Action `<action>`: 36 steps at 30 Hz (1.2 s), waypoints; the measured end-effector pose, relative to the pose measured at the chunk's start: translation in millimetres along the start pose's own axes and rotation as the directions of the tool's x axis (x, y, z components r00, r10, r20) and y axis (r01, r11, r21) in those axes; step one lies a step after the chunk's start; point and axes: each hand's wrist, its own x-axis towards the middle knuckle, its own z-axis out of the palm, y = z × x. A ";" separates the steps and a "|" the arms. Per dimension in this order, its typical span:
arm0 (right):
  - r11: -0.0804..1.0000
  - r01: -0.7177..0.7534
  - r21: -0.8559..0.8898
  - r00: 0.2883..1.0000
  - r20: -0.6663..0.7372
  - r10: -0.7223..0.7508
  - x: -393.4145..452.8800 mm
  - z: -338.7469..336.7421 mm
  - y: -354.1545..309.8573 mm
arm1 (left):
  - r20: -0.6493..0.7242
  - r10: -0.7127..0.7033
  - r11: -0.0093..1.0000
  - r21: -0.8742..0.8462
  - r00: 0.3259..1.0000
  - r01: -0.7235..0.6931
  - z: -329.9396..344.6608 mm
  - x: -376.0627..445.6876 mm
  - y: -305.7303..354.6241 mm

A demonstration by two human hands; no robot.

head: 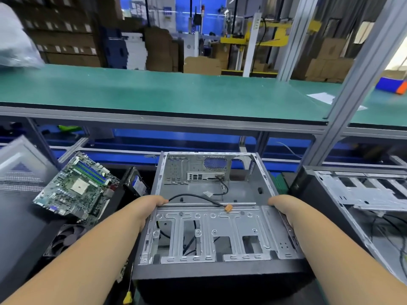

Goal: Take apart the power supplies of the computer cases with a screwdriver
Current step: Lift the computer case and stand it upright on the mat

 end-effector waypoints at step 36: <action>0.391 0.727 -0.564 0.356 -0.177 -0.917 -46.4 50.3 -15.6 | -0.040 0.482 0.855 -0.195 0.875 -0.480 11.8 11.0 41.0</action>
